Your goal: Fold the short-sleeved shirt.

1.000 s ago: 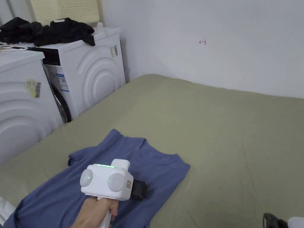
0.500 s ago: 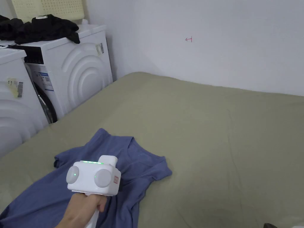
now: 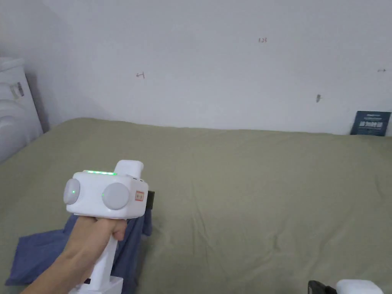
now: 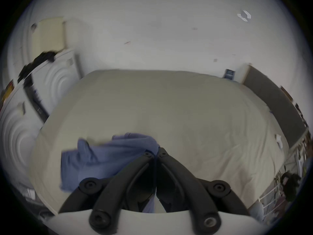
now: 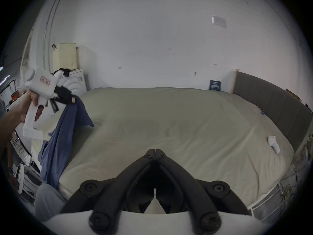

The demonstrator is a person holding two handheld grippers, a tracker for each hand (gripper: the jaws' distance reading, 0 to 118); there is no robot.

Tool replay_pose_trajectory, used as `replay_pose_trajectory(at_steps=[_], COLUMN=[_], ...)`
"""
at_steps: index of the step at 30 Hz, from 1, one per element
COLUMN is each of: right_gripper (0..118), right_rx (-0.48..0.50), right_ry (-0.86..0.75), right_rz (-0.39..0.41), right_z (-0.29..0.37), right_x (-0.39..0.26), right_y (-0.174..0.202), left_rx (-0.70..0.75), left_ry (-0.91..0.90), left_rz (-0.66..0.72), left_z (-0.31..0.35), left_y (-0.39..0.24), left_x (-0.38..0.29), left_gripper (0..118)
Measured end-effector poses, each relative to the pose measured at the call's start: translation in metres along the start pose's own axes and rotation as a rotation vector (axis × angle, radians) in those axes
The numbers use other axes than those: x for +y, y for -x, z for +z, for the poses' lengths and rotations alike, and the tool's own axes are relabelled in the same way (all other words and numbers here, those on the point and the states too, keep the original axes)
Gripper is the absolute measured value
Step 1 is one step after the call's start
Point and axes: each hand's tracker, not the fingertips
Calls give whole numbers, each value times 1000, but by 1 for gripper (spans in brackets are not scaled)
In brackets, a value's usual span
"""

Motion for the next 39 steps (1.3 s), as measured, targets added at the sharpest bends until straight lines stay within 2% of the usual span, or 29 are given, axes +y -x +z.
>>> replay_pose_trajectory(at_steps=[6,12,15,18,21,22,23,24,25,26,29,33,34,36,38,39], right_gripper=[2,2,2,2,2,2,2,2,2,2,2,2,2,2,2,2], right_rx=[-74,-140,-160,-169,-172,-172,-176,-178,-176,-175,-166,-133,-125,-114,-96,-85], right_ry=[-6,9,28,49,68,68,68,67,63,59,39,-4,-14,-34,-64,-84], right_rz=[-36,-80,-95,-100,-104,-102,-97,-94,-95,-99,-102,-91,-86,-86,-88,-81], right_z=[15,22,20,17,15,16,16,17,18,19,22,30,31,36,40,42], right_x=[-4,-13,-18,-24,-26,-26,-26,-25,-24,-23,-15,-6,-4,2,7,10], right_y=[-36,-64,-73,-80,-85,-86,-86,-87,-87,-87,-82,-70,-67,-59,-52,-49], left_rx=[-240,-392,-400,-344,-271,-277,-275,-271,-285,-282,-254,-203,-186,-116,-19,36], left_ry=[-50,33,137,276,293,286,289,295,289,273,159,8,-38,-192,-271,-320], left_rz=[-154,-248,-279,-271,-282,-272,-252,-226,-220,-223,-199,-114,-91,-74,-86,-87], left_z=[-1,-34,-70,-125,-147,-145,-143,-139,-134,-119,-77,11,15,68,108,129], left_y=[-148,-268,-303,-320,-321,-316,-311,-304,-298,-288,-253,-186,-166,-129,-105,-93], left_x=[37,20,-11,-47,-72,-74,-76,-75,-74,-72,-66,-63,-60,-70,-82,-89], left_gripper=[0,0,0,0,0,7,23,55,99,115,115,115,114,107,74,51])
